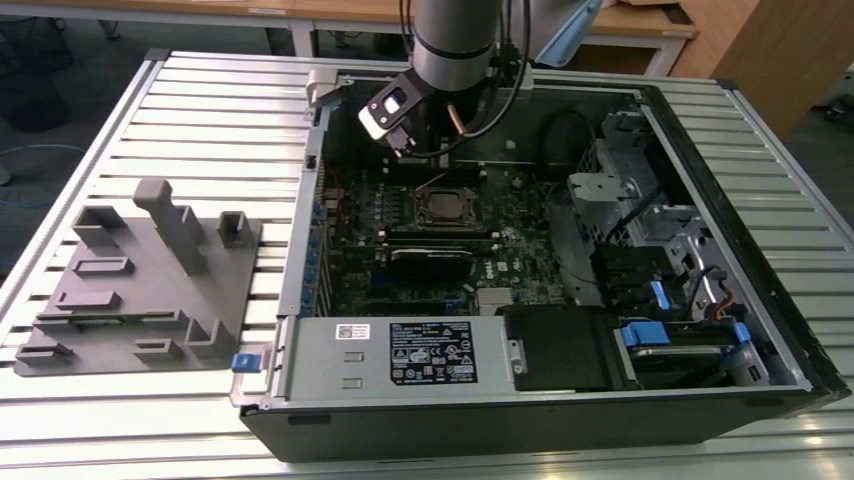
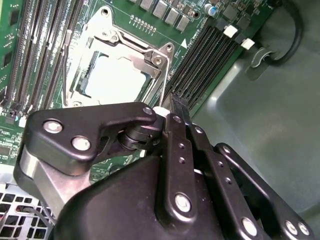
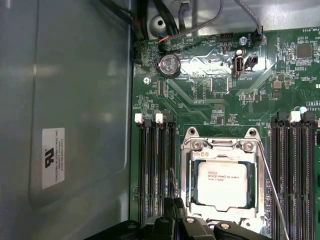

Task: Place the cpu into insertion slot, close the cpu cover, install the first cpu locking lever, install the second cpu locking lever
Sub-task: 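Install the first cpu locking lever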

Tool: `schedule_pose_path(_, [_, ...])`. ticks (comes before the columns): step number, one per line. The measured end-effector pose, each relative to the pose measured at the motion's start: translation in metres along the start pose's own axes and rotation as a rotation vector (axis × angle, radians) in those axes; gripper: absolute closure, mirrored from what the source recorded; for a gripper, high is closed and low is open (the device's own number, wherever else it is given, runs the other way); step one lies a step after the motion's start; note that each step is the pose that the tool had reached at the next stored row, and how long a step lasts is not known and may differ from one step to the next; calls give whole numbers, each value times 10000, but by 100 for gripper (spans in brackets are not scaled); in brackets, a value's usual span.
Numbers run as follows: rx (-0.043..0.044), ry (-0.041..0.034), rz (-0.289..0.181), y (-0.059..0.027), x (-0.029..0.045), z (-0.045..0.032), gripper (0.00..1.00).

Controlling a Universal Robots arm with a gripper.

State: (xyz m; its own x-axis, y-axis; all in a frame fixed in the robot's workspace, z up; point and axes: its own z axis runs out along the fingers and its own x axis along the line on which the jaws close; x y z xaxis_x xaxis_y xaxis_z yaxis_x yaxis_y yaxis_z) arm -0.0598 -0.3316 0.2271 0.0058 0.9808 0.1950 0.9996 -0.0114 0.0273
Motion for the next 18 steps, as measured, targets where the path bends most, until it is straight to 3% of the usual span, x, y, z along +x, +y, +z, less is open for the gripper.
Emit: schedule_pose_path(18, [0,0,1,84,-13,70,90])
